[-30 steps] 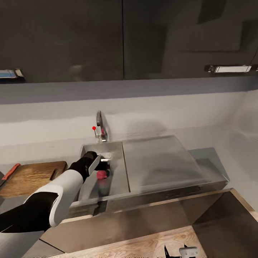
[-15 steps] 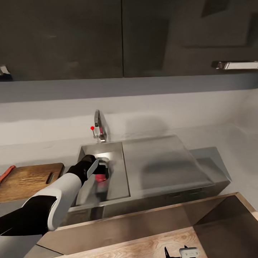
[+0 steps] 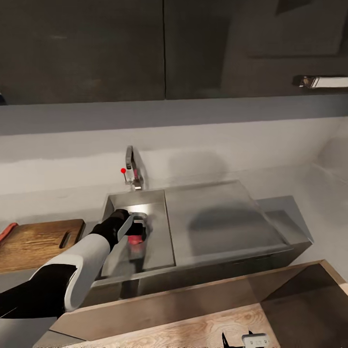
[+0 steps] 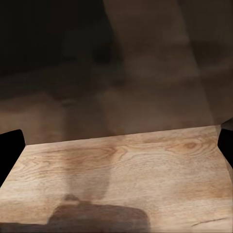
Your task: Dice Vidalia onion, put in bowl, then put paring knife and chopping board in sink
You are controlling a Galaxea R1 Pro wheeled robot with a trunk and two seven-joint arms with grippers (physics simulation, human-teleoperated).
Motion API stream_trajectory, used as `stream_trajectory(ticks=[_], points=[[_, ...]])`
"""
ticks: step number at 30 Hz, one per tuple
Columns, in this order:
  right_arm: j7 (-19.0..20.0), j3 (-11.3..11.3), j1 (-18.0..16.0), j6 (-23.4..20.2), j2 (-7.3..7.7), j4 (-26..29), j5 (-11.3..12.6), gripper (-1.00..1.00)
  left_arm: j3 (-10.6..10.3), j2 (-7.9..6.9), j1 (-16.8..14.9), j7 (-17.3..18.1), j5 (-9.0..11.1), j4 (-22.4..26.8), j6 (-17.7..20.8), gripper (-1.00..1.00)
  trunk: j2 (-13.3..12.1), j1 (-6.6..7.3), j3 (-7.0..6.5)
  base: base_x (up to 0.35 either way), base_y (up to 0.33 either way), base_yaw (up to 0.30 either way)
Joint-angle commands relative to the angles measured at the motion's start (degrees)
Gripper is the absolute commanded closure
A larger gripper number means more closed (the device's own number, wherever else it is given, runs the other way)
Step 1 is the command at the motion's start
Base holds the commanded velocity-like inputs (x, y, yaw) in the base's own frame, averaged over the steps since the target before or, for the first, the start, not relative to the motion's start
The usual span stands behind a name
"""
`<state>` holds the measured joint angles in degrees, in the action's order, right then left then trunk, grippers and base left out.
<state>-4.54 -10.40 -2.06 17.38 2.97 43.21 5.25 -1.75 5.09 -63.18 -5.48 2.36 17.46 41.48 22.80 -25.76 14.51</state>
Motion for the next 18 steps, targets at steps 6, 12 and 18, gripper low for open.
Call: stream_trajectory(ticks=[6,12,18], points=[[-0.5,-0.5,0.0,0.2,0.10,0.0,0.6,-1.00,-0.2,0.00,0.2,-0.3,0.3,-0.2,0.3,-1.00,0.1,-0.03,0.67,0.000,0.000,0.000],[-0.5,-0.4,0.0,0.2,0.10,0.0,0.6,-1.00,-0.2,0.00,0.3,-0.3,0.3,-0.2,0.3,-1.00,0.1,-0.03,1.23,0.000,0.000,0.000],[-0.5,-0.4,0.0,0.2,0.10,0.0,0.6,-1.00,-0.2,0.00,0.3,-0.3,0.3,-0.2,0.3,-1.00,0.1,-0.03,1.78,0.000,0.000,0.000]])
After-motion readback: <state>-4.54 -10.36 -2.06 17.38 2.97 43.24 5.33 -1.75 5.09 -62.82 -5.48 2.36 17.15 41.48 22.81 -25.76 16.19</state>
